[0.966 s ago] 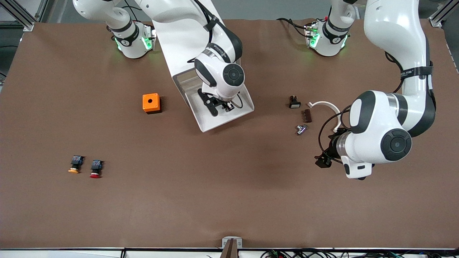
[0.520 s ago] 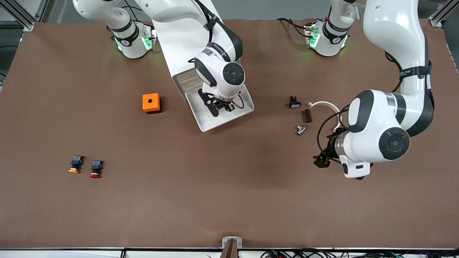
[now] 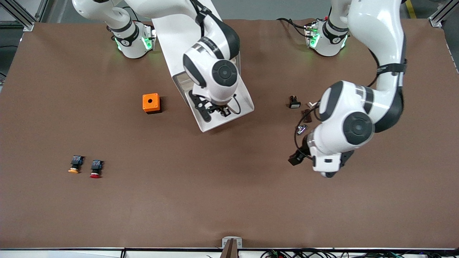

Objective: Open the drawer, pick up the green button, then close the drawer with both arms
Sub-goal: 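Lift the button with the right gripper while the left gripper shuts the drawer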

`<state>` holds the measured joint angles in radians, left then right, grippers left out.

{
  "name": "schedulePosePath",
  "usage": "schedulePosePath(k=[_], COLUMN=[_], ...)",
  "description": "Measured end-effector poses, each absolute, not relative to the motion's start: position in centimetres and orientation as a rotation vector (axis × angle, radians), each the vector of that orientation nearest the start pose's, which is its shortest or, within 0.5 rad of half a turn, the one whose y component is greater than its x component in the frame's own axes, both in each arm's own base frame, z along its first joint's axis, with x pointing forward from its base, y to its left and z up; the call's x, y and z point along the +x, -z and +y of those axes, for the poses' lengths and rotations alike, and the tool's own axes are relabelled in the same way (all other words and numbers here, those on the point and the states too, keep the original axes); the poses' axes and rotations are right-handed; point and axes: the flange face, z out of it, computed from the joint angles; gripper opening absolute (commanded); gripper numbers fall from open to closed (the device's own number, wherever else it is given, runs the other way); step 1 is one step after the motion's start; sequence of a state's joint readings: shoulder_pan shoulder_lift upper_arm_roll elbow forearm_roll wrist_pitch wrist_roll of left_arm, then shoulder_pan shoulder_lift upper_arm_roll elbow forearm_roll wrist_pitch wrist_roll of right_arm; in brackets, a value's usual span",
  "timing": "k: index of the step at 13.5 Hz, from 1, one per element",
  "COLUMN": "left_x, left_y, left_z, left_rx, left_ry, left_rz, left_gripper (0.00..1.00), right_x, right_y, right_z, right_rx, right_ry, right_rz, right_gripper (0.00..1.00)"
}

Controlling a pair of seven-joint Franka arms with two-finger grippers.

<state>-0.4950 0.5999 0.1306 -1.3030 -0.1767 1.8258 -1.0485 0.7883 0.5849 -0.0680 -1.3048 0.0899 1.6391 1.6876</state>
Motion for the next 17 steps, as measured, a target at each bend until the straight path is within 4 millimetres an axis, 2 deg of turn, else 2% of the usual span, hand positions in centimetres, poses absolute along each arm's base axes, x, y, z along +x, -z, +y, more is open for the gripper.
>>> schedulePosePath(k=[2, 4, 6, 8, 10, 14, 17], left_x=[64.0, 62.3, 60.6, 58.9, 57.3, 55.2, 53.5], left_y=[-37.1, -35.4, -33.7, -31.5, -28.8, -25.1, -22.7], left_z=[-32.1, -35.2, -38.7, -42.0, -44.3, -46.8, -48.4], left_rx=[-2.988, -3.005, -3.041, -3.077, -3.094, -3.106, -3.113], left_ry=[-0.158, -0.181, -0.185, -0.187, -0.222, -0.296, -0.412], left_rz=[-0.958, -0.842, -0.723, -0.637, -0.579, -0.518, -0.529], left_gripper=[1.00, 1.00, 1.00, 1.00, 1.00, 1.00, 1.00], right_x=[54.2, 56.5, 57.9, 59.4, 61.1, 64.2, 65.6], right_y=[-43.6, -48.7, -51.6, -52.1, -51.8, -50.6, -48.1], right_z=[42.2, 36.7, 31.7, 28.2, 24.3, 15.6, 12.0], right_rx=[-3.000, -3.039, -3.107, -3.157, -3.182, -3.188, -3.222], right_ry=[-0.257, -0.254, -0.251, -0.236, -0.253, -0.248, -0.200], right_rz=[1.376, 1.123, 0.877, 0.682, 0.494, 0.259, 0.158], right_gripper=[0.11, 0.12, 0.12, 0.12, 0.12, 0.12, 0.12])
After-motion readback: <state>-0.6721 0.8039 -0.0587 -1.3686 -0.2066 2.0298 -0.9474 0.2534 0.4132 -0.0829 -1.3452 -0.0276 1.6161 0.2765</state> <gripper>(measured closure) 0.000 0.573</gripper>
